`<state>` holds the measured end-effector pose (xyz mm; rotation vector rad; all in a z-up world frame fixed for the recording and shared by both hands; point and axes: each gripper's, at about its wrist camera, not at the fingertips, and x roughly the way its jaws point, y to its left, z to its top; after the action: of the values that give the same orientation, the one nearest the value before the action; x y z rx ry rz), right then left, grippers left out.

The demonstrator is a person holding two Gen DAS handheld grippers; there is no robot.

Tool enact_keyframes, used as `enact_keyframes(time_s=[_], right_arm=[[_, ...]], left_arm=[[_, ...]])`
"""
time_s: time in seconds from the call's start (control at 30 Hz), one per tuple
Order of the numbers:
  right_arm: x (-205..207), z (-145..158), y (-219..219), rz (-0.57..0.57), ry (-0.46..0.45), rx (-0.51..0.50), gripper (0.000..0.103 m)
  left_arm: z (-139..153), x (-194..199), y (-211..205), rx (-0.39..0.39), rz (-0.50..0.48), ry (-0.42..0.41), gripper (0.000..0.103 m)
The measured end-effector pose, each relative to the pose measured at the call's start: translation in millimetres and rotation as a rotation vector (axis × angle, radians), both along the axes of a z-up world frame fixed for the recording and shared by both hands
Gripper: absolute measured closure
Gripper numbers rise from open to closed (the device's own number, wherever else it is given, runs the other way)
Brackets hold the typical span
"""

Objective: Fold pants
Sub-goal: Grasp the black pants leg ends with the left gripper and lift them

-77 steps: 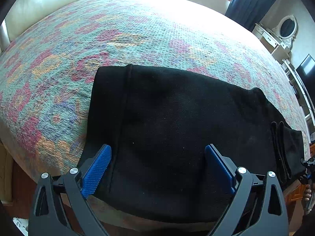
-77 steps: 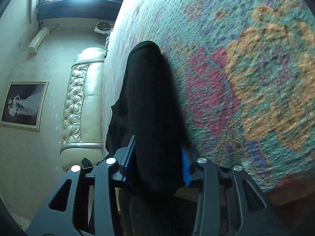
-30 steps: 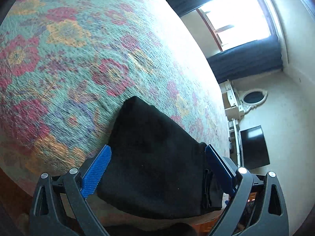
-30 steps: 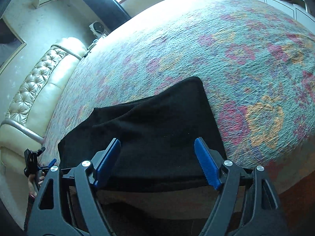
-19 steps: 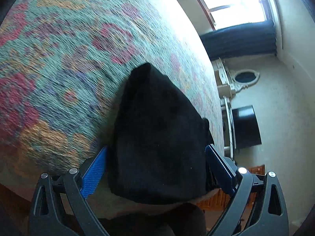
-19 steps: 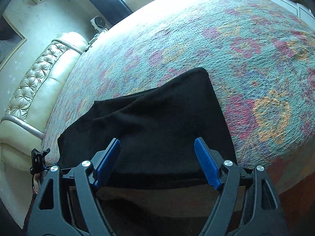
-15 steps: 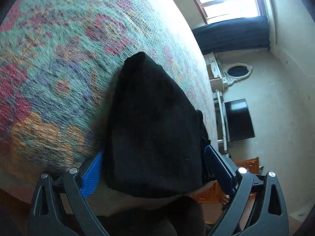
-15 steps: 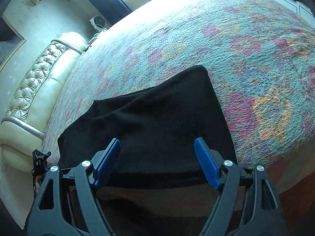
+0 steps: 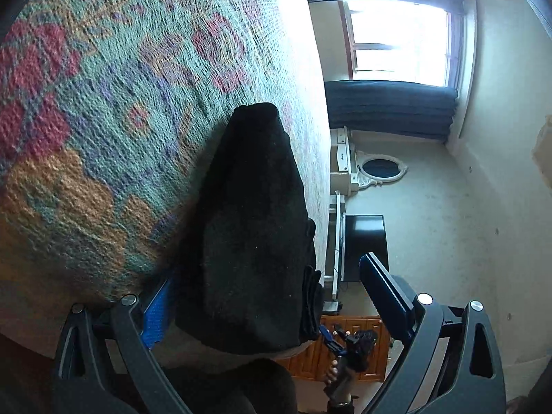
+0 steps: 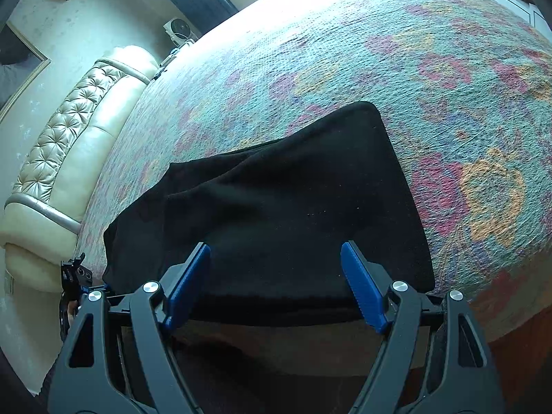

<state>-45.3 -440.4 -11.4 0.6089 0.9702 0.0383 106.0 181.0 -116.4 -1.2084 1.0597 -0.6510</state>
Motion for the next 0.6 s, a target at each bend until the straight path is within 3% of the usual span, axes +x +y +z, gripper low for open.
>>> enact_keyframes(time_s=[0.1, 0.17, 0.23, 0.3, 0.4, 0.5, 0.6], right_arm=[[0, -1, 1, 0.001, 0.003, -0.003, 0.025], [1, -1, 0, 0.002, 0.008, -0.004, 0.025], [1, -2, -1, 0.002, 0.01, -0.003, 0.025], [3, -4, -4, 0.001, 0.013, -0.005, 0.025], [3, -5, -6, -0.004, 0.017, -0.004, 0.025], [3, -5, -8, -0.013, 0.011, -0.008, 0.025], [2, -4, -10, -0.025, 0.003, -0.016, 0.025]], left_arm=[[7, 2, -12, 0.06, -0.03, -0.02, 0.009], [13, 3, -20, 0.121, -0.064, -0.033, 0.017], [12, 1, -26, 0.181, -0.099, -0.015, 0.06], [6, 2, -33, 0.236, -0.122, 0.026, 0.08], [8, 4, -34, 0.254, -0.109, 0.04, 0.086], [30, 2, -34, 0.284, -0.12, -0.029, 0.087], [57, 4, -40, 0.221, -0.11, -0.105, 0.087]])
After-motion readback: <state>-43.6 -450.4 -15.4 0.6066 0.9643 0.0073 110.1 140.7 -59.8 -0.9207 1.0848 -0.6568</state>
